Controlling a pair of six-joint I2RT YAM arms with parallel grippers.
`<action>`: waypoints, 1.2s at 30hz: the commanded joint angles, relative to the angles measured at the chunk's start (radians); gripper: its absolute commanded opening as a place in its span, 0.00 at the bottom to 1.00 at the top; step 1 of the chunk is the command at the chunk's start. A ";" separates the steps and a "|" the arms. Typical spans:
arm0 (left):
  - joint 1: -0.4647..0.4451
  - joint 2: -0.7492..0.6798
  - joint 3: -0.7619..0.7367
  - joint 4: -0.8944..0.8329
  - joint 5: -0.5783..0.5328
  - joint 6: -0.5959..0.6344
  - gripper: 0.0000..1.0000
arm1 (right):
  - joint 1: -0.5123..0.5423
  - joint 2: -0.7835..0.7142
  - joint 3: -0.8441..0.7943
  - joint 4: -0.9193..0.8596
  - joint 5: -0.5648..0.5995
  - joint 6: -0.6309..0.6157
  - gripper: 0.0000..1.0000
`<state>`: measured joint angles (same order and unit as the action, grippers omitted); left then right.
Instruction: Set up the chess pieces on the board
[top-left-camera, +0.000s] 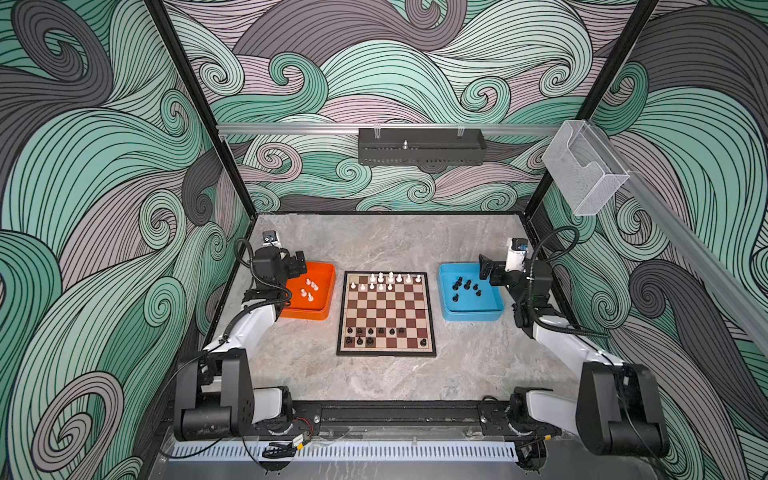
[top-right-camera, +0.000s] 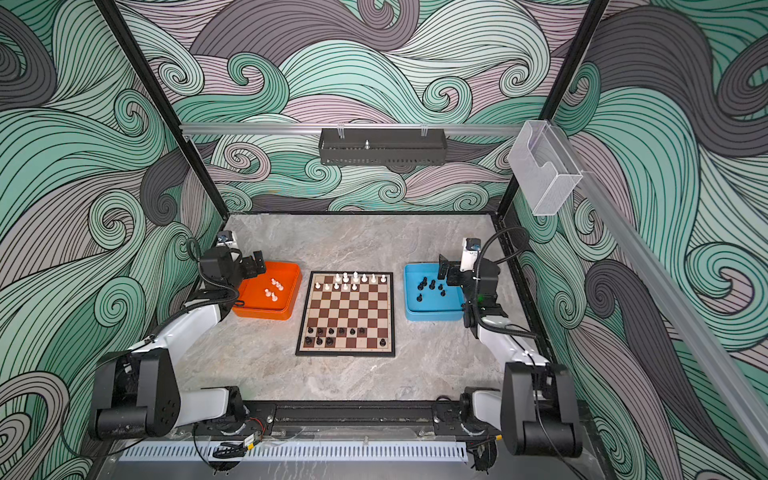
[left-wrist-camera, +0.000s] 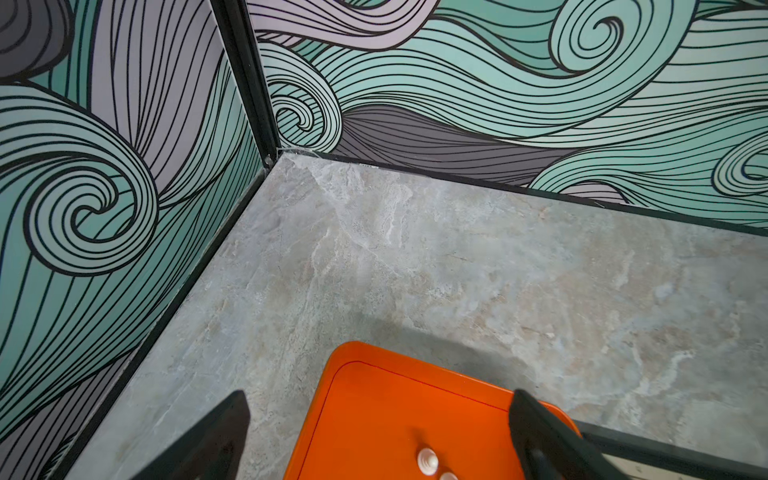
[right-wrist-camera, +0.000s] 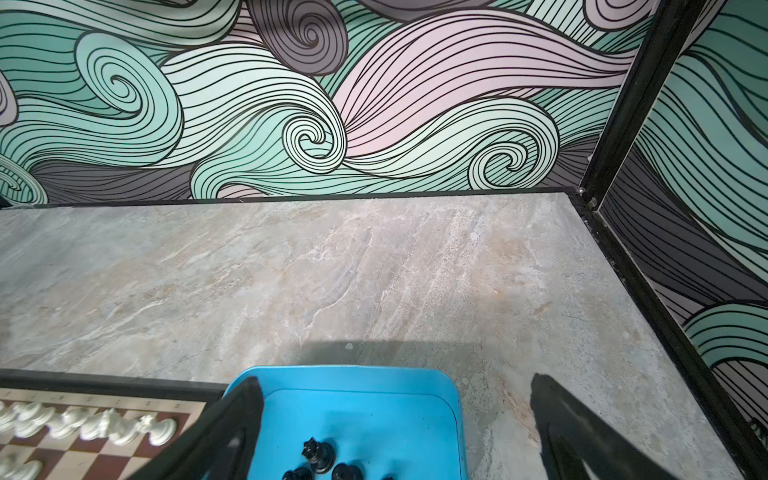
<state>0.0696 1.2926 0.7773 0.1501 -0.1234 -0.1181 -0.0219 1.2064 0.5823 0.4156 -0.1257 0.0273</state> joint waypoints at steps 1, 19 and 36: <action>0.004 -0.036 0.143 -0.236 -0.048 -0.073 0.99 | -0.002 -0.042 0.089 -0.235 -0.012 0.036 1.00; 0.040 0.191 0.664 -0.562 0.237 -0.062 0.99 | -0.007 0.210 0.622 -0.884 -0.117 0.208 1.00; -0.075 0.242 0.616 -0.660 0.280 0.066 0.96 | 0.058 0.282 0.599 -1.100 -0.009 0.094 0.89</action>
<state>-0.0025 1.5951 1.4342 -0.5140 0.1032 -0.0444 0.0246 1.4765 1.1648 -0.6426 -0.1749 0.1410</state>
